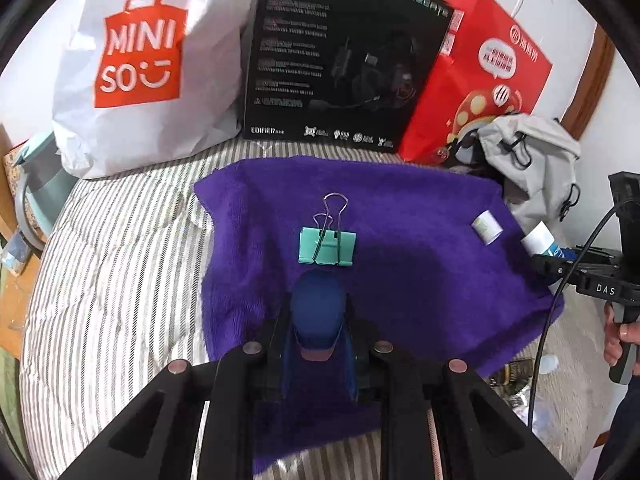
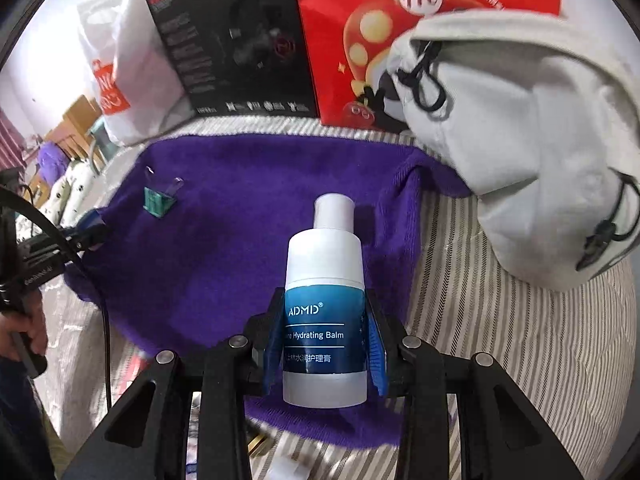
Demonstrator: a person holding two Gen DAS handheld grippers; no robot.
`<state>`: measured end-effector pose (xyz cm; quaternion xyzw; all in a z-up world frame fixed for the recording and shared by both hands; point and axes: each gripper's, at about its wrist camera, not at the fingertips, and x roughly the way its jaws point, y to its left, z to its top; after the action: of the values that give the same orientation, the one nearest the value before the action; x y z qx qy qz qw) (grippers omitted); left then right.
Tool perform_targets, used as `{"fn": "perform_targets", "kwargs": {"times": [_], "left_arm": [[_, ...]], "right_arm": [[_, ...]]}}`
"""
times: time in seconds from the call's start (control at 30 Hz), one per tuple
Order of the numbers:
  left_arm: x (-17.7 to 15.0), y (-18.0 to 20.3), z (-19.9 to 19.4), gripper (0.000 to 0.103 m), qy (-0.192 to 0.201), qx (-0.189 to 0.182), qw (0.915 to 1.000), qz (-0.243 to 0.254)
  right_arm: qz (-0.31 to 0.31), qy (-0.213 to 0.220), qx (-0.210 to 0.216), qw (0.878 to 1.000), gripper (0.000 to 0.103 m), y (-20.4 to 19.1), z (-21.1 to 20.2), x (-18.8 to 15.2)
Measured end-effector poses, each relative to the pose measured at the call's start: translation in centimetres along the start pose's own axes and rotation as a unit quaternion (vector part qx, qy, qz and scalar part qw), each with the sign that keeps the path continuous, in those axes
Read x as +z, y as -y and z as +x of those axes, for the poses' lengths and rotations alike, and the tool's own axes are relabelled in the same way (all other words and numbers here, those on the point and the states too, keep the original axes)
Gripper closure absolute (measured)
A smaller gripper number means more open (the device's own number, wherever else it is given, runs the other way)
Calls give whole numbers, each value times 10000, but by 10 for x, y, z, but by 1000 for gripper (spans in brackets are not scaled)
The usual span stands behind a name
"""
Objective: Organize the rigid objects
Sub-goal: 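Place the pink tube on the towel by the clip while the right tool sets the balm bottle there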
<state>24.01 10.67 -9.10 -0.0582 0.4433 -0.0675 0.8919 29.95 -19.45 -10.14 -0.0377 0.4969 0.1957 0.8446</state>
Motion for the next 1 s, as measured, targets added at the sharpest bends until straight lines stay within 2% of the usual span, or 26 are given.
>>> {"fn": "perform_targets", "kwargs": {"times": [0.3,0.6,0.8,0.9,0.97,1.0], "left_arm": [[3,2,31,84,-241,149,9995,131],[3,12,40,84,-291,382,9975,526],[0,18,39,83,-312,530,9961,633],[-2,21,36,79,-353,548,9955,693],[-5,21,34,70,-393,523,9955,684],[-6,22,33,69,-404,518,9955,681]], "right_arm": [[-248,-319,-150,9991,67,-8,37,0],[-476,-153,-396,9980,66,-16,38,-3],[-556,-124,-369,9977,65,-15,38,-3],[-618,-189,-320,9974,63,-16,39,-1],[-694,-270,-321,9967,61,-16,38,-1],[-733,-320,-345,9962,58,-18,37,-2]]}}
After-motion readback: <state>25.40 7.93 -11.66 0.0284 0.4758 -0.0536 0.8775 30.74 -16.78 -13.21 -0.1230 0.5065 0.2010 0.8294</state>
